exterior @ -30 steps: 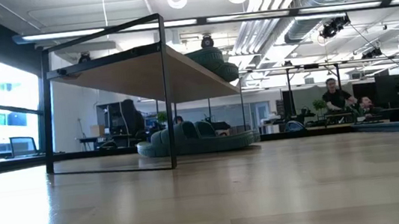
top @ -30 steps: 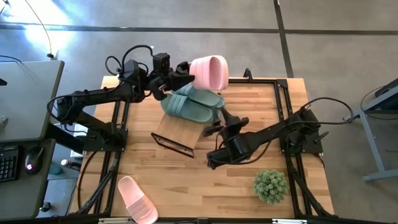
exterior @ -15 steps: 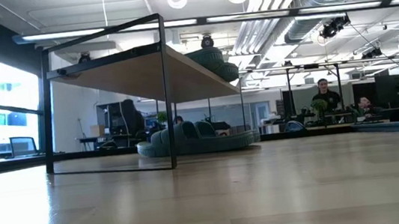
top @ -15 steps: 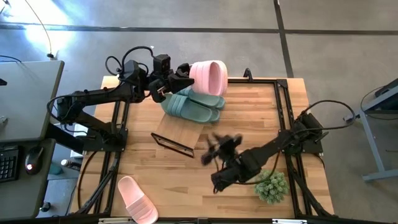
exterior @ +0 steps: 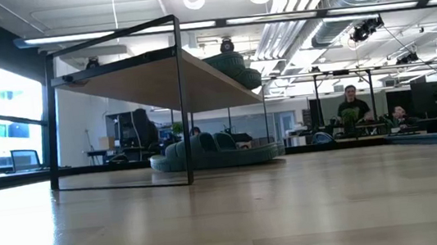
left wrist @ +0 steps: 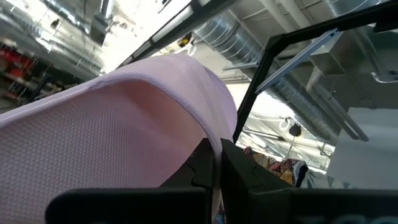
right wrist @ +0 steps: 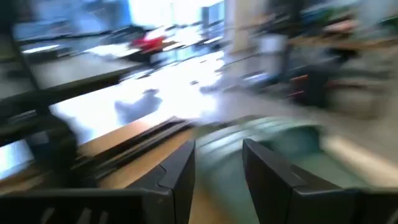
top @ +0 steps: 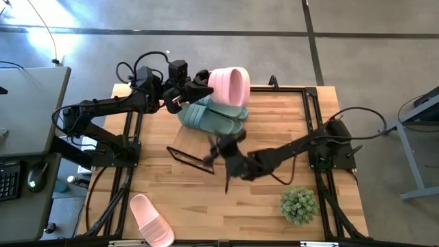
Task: Pick and place slides into the shelf
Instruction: Put the pink slide under the shelf
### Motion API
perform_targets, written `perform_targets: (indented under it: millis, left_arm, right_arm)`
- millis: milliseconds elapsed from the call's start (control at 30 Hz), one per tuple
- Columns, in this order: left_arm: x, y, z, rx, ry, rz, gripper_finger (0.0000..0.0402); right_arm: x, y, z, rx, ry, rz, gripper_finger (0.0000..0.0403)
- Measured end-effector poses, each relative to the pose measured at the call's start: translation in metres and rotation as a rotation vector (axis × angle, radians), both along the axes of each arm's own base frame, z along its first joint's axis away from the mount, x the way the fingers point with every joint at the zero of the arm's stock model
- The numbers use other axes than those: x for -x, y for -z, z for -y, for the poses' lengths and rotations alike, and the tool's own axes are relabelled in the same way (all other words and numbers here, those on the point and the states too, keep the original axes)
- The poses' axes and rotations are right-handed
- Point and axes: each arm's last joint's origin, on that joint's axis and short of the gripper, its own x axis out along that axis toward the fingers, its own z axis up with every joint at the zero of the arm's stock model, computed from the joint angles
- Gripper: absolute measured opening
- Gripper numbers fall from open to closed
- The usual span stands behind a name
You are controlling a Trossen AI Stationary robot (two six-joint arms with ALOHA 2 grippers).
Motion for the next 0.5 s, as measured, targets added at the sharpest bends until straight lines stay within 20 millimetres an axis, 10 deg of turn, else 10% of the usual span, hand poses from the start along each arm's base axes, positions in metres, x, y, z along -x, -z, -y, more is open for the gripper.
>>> perform_targets:
  millis: [500]
  left_arm:
    - [0.002,-0.003,-0.001,0.015,-0.041,0.041,0.0000]
  right_arm:
    - [0.034,0.007,0.067,0.377,0.062,0.359,0.0122]
